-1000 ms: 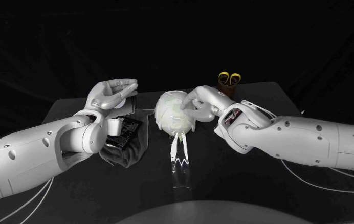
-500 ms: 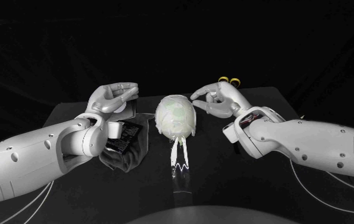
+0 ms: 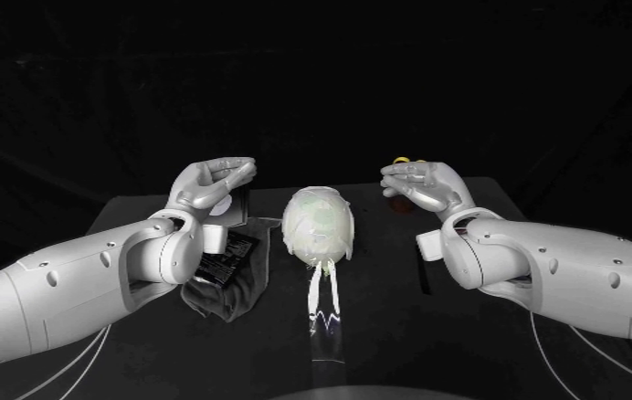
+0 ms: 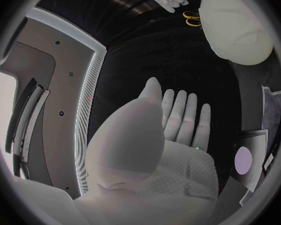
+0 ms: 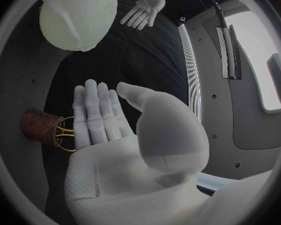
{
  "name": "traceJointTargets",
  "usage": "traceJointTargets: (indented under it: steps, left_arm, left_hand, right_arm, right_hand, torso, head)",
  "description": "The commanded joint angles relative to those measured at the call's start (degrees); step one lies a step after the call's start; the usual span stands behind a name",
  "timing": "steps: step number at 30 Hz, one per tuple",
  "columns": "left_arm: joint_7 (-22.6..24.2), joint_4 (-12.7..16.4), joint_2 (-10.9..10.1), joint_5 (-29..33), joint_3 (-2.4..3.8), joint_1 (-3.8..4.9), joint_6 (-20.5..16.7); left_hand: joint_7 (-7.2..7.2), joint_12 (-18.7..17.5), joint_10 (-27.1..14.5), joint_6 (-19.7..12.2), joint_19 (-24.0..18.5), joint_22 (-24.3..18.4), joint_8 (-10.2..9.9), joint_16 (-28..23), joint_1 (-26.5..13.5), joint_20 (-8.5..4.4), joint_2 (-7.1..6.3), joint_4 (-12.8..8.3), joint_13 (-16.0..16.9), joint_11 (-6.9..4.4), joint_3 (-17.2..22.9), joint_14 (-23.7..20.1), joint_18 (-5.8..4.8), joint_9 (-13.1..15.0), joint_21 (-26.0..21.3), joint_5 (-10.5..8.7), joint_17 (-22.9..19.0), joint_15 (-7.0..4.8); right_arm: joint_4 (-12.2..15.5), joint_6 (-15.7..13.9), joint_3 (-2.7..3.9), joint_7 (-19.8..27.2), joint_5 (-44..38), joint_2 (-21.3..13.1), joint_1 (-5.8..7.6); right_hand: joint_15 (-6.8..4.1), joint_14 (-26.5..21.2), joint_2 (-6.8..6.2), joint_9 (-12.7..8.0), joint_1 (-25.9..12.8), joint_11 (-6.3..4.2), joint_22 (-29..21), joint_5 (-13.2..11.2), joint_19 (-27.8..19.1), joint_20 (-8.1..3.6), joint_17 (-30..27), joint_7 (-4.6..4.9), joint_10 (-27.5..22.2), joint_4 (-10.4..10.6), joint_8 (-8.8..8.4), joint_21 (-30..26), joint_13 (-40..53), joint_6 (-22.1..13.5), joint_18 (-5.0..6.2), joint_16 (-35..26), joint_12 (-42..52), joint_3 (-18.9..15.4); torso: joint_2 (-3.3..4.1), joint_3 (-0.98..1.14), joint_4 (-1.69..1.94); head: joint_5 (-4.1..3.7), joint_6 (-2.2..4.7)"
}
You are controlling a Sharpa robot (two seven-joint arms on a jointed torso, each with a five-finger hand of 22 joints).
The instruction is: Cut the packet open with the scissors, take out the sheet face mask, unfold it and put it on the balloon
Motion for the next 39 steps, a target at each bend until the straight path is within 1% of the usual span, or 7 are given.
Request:
traceJointTargets:
  steps: [1, 8, 9, 15, 16, 23, 39]
  left_arm:
    - [1.5, -0.13, 0.67, 1.66, 0.09, 0.03, -3.18]
    - [1.16, 0.32, 1.94, 1.67, 0.1, 0.02, -3.7]
    - [0.2, 0.03, 1.69, 1.01, 0.03, 0.0, -2.41]
    - [-0.29, 1.05, 1.89, 0.76, 0.49, -0.2, -4.83]
    - [-0.45, 1.38, 1.95, 0.68, 0.64, -0.27, -5.63]
    - [-2.19, 5.0, 2.67, -0.19, 2.26, -0.98, -14.21]
    - [-3.69, 8.13, 3.28, -0.95, 3.67, -1.59, -21.65]
  left_hand:
    - [-0.25, -0.54, -1.23, -0.65, 2.56, 0.36, -0.45, -0.75, -0.61, -0.05, 0.08, -0.09, -0.12, -0.04, -0.33, -1.09, 0.1, -0.16, 1.07, -0.06, -0.38, -0.03]
    - [-0.94, -0.52, -4.48, -1.39, -3.29, -0.84, -1.12, -3.59, -2.49, 0.01, 0.33, -0.02, -0.06, -0.87, -0.92, -5.36, -0.12, -0.54, -1.91, -0.07, -1.76, 0.75]
    - [-12.01, -4.0, -53.89, -49.0, -27.18, -3.67, -12.75, -13.85, -29.78, -16.78, 2.42, -16.5, -3.64, -11.73, 0.18, -40.49, -3.89, -13.28, -11.11, -2.86, -9.52, -11.13]
    - [-12.01, -4.0, -53.89, -49.0, -27.18, -3.67, -12.75, -13.85, -42.07, -16.78, 2.42, -16.5, -3.64, -11.73, 0.18, -40.49, -3.89, -13.28, -11.11, -2.86, -9.52, -11.13]
    - [-12.01, -4.0, -53.89, -49.0, -27.18, -3.67, -12.75, -13.85, -44.0, -16.78, 2.42, -16.5, -3.64, -11.73, 0.18, -40.49, -3.89, -13.28, -11.11, -2.86, -9.52, -11.13]
    - [-12.01, -4.0, -53.89, -49.0, -27.18, -3.67, -12.75, -13.85, -94.68, -16.78, 2.42, -16.5, -3.64, -11.73, 0.18, -40.49, -3.89, -13.28, -11.11, -2.86, -9.52, -11.13]
    - [-12.01, -4.0, -53.89, -49.0, -27.18, -3.67, -12.75, -13.85, -94.68, -16.78, 2.42, -16.5, -3.64, -11.73, 0.18, -40.49, -3.89, -13.28, -11.11, -2.86, -9.52, -11.13]
  right_arm:
    - [-0.82, 6.16, 0.02, 3.47, 1.25, 0.45, -0.34]
    - [-2.31, 8.09, 0.03, 3.66, -0.76, 1.27, -1.62]
    - [-2.14, 4.32, 0.01, 1.81, 0.45, 1.11, -1.42]
    - [-1.73, 2.59, 1.64, 2.06, 2.87, 2.26, -1.75]
    - [-1.6, 2.02, 2.17, 2.14, 3.66, 2.63, -1.86]
    - [-0.46, -2.85, 6.74, 2.83, 10.48, 5.85, -2.79]
    - [-0.11, -4.34, 8.14, 3.04, 12.57, 6.84, -3.08]
  right_hand:
    - [0.7, 0.06, -0.68, -0.4, 0.34, 0.57, -2.67, 0.59, 0.67, 1.33, -2.01, 0.6, 0.21, 0.69, -0.67, -2.55, -3.84, -0.52, 1.04, -3.2, -2.76, -0.29]
    - [2.08, 0.22, -0.33, -2.39, 1.54, 2.07, -14.55, 1.16, 4.37, 3.24, -8.53, 1.26, -1.45, 1.66, -2.57, -12.09, -13.5, -0.72, 1.76, -11.9, -8.08, -5.15]
    - [-7.25, -51.15, 7.42, -20.55, -20.38, -9.04, -38.84, -6.12, -39.7, -12.64, -23.48, -12.7, -57.22, 1.21, -12.39, -20.21, -20.43, -49.51, -8.82, -25.61, -11.59, -37.09]
    - [-7.25, -51.15, 7.42, -20.55, -29.3, -9.04, -38.84, -6.12, -39.7, -12.64, -23.48, -12.7, -57.22, 1.21, -12.39, -20.21, -20.43, -49.51, -8.82, -25.61, -11.59, -37.09]
    - [-7.25, -51.15, 7.42, -20.55, -70.9, -9.04, -38.84, -6.12, -39.7, -12.64, -23.48, -12.7, -57.22, 1.21, -12.39, -20.21, -20.43, -49.51, -8.82, -25.61, -11.59, -37.09]
    - [-7.25, -51.15, 7.42, -20.55, -70.9, -9.04, -38.84, -6.12, -39.7, -12.64, -23.48, -12.7, -57.22, 1.21, -12.39, -20.21, -20.43, -49.51, -8.82, -25.61, -11.59, -37.09]
    - [-7.25, -51.15, 7.42, -20.55, -70.9, -9.04, -38.84, -6.12, -39.7, -12.64, -23.48, -12.7, -57.22, 1.21, -12.39, -20.21, -20.43, -49.51, -8.82, -25.61, -11.59, -37.09]
  torso:
    - [-0.32, -0.07, -0.22]
    - [-0.2, 0.04, -0.03]
    - [-0.24, -0.03, -0.04]
    - [0.1, -0.15, 0.23]
    - [0.21, -0.19, 0.31]
    - [1.34, -0.6, 1.19]
    - [2.0, -0.83, 1.69]
  head:
    - [1.05, 0.51]
    - [1.5, 1.05]
    - [1.19, 0.83]
    - [1.32, 2.05]
    - [1.37, 2.45]
    - [1.8, 6.44]
    - [2.05, 8.74]
